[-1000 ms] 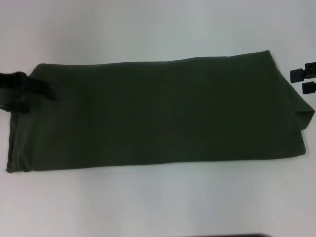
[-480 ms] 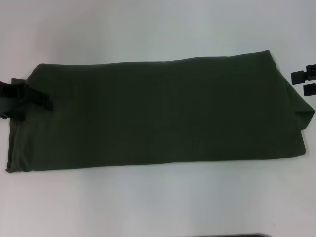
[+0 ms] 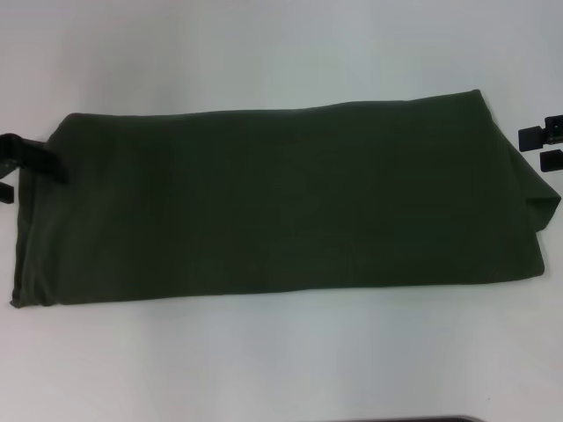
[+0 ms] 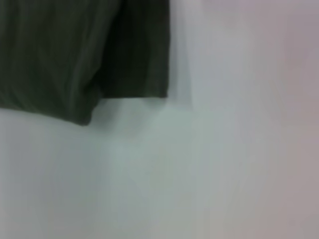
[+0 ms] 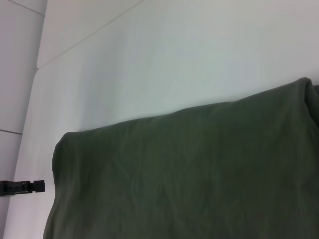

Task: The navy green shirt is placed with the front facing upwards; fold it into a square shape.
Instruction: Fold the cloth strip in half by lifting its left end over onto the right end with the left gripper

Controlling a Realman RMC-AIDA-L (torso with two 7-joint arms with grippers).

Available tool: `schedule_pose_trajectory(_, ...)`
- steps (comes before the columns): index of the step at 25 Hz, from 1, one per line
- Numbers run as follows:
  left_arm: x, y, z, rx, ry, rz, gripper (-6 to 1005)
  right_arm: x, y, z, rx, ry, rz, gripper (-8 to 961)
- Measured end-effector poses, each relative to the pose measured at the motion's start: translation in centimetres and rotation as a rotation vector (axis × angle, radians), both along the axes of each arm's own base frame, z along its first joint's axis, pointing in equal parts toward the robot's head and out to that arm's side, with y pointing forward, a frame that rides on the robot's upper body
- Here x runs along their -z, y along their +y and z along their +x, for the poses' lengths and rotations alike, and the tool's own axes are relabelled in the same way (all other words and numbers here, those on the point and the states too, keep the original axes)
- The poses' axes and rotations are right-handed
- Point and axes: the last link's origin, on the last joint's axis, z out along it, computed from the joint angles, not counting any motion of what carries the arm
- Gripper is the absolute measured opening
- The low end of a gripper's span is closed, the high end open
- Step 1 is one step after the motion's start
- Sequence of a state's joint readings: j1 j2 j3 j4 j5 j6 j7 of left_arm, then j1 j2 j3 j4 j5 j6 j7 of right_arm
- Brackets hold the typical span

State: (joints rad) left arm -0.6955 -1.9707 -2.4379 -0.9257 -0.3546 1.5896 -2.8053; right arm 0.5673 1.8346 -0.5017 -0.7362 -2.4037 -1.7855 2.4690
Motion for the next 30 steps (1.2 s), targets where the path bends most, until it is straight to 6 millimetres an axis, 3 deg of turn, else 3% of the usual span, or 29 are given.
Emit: schedule_pose_trajectory(30,1.1,-0.4,-0.9,-0.061,0.036,-0.01,873,0.1,0.0,0.0,0.0,0.003,-0.003,824)
